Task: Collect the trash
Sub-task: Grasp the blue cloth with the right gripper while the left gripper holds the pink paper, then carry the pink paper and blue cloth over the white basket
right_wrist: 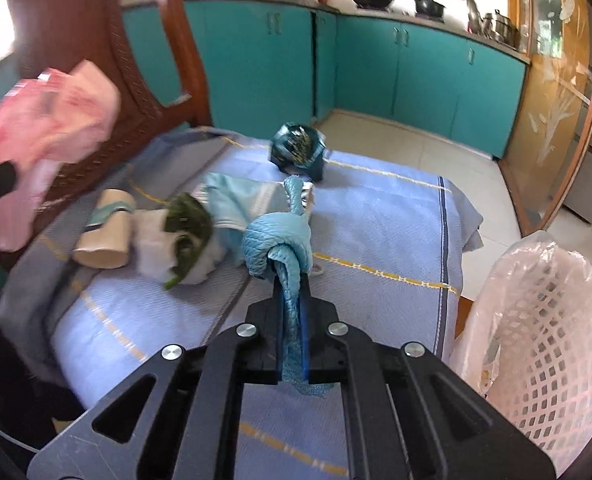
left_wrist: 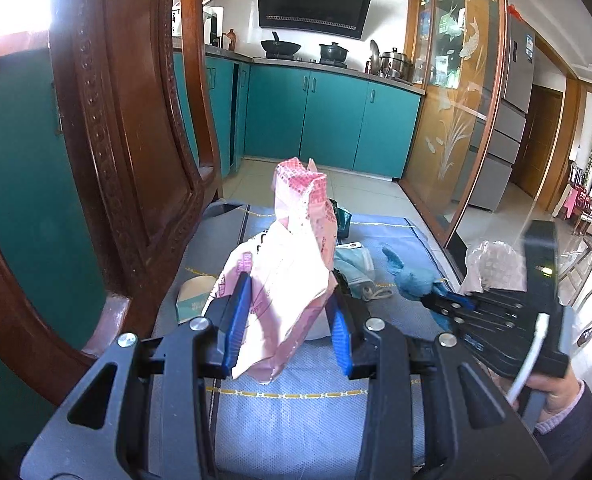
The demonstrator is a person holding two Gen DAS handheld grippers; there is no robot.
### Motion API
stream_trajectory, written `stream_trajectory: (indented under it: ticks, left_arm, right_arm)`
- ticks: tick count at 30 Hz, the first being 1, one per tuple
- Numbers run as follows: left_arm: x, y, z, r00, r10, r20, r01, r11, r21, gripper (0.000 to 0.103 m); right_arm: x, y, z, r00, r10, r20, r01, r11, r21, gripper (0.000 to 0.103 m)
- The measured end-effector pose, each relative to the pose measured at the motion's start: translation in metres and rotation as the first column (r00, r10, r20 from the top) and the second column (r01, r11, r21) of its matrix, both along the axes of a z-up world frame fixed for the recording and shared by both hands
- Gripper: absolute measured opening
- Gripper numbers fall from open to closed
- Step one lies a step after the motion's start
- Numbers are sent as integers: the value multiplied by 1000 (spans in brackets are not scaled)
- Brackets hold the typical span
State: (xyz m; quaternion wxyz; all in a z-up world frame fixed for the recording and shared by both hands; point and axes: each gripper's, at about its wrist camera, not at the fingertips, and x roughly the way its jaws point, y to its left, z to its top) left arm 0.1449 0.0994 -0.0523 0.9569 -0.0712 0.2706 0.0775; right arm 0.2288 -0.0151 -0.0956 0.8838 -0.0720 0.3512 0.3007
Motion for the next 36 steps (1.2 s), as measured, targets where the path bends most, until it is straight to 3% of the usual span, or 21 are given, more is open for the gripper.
stream_trajectory:
  ticks: [7, 18, 36]
  left_arm:
    - [-3, -4, 0, 1000, -1, -1, 1, 1000, -1, 38]
    - [-4, -4, 0, 1000, -9, -4, 9, 1000, -4, 38]
    - [-11, -7, 7, 1000, 7, 10, -7, 1000, 25, 38]
  right_arm:
    - [-16, -11, 1, 999, 32, -11, -32, 999, 9, 7]
    - [-5, -12, -6, 999, -6, -41, 6, 1000, 14, 7]
    - [-16, -3, -2, 1000, 8, 17, -8, 1000, -25, 7]
